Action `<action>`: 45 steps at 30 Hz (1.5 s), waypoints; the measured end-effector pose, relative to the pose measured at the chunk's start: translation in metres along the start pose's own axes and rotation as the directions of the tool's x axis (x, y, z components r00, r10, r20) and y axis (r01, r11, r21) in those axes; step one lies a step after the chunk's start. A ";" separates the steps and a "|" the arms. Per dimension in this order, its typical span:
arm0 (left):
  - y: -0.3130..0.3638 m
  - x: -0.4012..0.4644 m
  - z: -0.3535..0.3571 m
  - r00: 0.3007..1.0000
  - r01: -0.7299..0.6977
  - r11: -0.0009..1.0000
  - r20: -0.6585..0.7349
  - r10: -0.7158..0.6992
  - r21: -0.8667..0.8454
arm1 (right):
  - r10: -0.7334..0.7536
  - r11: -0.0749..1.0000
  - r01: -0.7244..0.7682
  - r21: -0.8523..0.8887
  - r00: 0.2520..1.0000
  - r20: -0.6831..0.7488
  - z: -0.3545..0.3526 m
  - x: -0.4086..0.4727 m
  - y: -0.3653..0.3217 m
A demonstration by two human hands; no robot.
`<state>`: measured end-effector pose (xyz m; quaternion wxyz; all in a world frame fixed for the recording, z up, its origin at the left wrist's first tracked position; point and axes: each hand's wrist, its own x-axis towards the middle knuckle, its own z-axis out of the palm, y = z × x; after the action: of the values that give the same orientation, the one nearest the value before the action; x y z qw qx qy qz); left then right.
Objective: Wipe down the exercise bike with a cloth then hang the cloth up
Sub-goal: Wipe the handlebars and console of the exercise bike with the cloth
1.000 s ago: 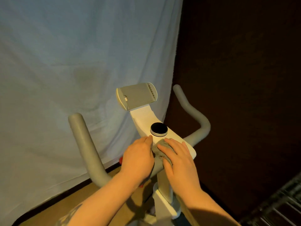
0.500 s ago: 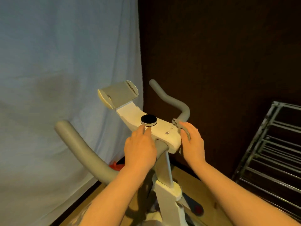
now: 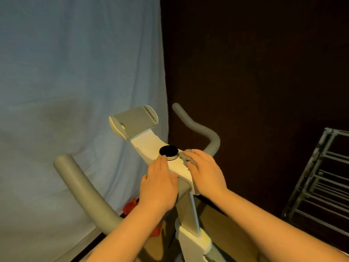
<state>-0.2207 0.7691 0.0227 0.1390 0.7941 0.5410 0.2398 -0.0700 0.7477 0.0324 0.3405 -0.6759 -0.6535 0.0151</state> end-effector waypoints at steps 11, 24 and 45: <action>0.002 0.009 -0.009 0.972 0.224 0.971 0.050 -0.229 0.089 | -0.235 0.942 0.274 -0.193 0.951 0.203 -0.002 0.035 -0.004; 0.000 0.009 -0.009 0.965 0.263 0.965 -0.020 -0.263 -0.010 | -0.154 0.987 0.139 0.082 0.965 0.214 0.032 0.079 -0.032; 0.001 0.006 -0.010 0.966 0.258 0.965 -0.015 -0.259 -0.038 | -0.564 0.826 0.543 0.152 0.780 0.272 0.006 0.057 0.010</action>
<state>-0.2236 0.7745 0.0327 0.1779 0.7116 0.6369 0.2372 -0.0561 0.8023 0.0471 0.2467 -0.4321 -0.8665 0.0397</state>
